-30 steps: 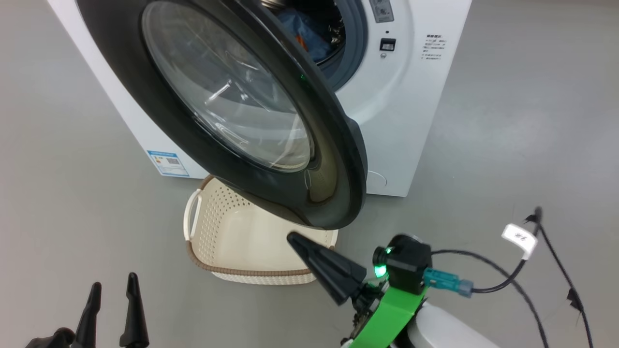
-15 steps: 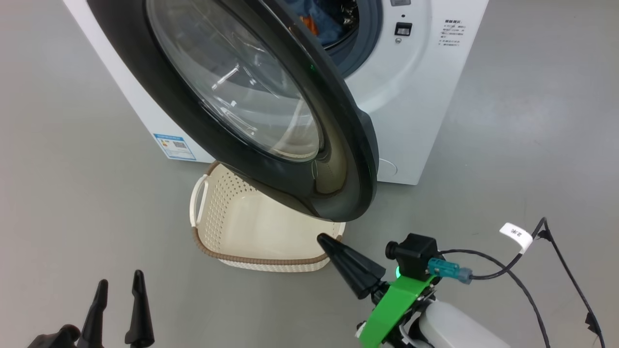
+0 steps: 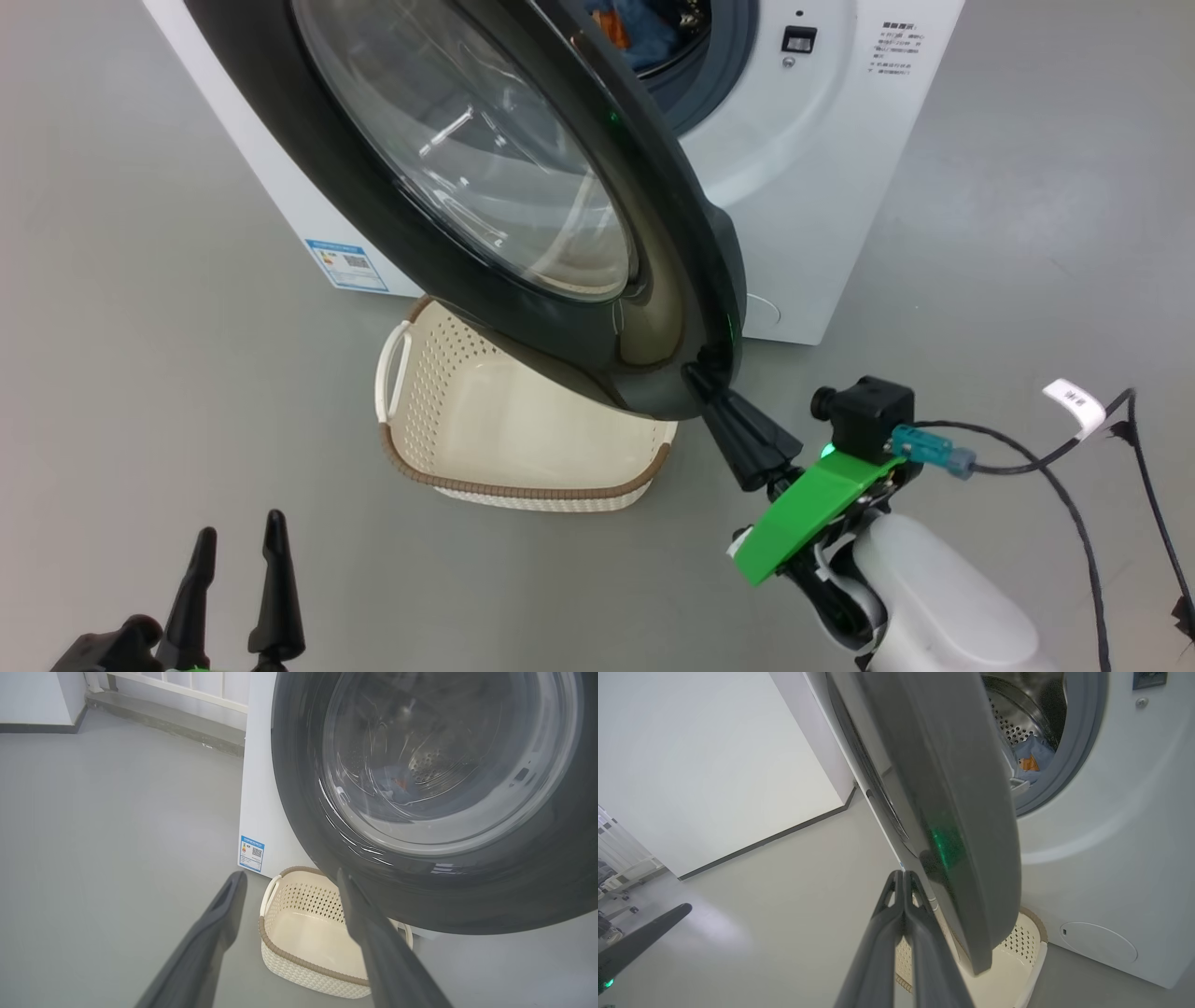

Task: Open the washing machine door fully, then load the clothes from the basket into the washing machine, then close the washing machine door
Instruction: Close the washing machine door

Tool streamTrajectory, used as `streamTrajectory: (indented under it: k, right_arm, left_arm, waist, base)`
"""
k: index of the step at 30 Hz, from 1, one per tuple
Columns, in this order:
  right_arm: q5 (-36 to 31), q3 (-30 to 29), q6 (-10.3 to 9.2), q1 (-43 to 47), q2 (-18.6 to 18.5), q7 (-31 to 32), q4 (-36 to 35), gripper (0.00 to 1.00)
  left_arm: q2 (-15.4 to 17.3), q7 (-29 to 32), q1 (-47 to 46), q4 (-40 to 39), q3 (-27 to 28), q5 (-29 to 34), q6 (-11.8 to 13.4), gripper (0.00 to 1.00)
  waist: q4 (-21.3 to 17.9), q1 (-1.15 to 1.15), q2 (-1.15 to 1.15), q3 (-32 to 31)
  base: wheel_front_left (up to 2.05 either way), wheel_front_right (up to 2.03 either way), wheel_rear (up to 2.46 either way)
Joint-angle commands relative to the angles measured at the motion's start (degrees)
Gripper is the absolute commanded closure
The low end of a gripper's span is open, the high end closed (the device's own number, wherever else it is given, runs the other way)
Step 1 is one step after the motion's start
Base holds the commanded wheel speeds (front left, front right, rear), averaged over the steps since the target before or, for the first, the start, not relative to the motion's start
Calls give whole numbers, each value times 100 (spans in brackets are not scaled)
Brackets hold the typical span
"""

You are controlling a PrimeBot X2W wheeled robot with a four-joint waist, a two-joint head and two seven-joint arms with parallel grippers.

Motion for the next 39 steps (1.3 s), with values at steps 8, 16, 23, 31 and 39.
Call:
streamTrajectory:
  k: [8, 16, 23, 31, 39]
  right_arm:
    - [-158, -459, 57, -360, -75, -27, -97, 100]
    - [-236, -879, 57, -771, -304, -27, -115, 100]
    - [-279, -1174, 57, -1234, -561, -27, -62, 100]
    - [-309, -1419, 57, -1748, -801, -27, 11, 100]
    - [-346, -1576, 57, -2292, -954, -27, 218, 100]
  left_arm:
    - [68, -37, -308, -215, 77, -45, -13, 0]
    - [68, -37, -548, -328, -93, -31, -13, 0]
    - [68, -37, -778, -456, -331, -74, -13, 0]
    - [68, -37, -1067, -530, -560, -103, -13, 0]
    - [68, -37, -1286, -606, -727, -138, -13, 0]
  waist:
    - [74, 0, 0, 248]
    - [190, 0, 0, 543]
    - [378, 0, 0, 869]
    - [561, 0, 0, 1187]
    - [720, 0, 0, 1417]
  base:
    - [0, 0, 0]
    - [0, 0, 0]
    - [0, 0, 0]
    - [0, 0, 0]
    - [0, 0, 0]
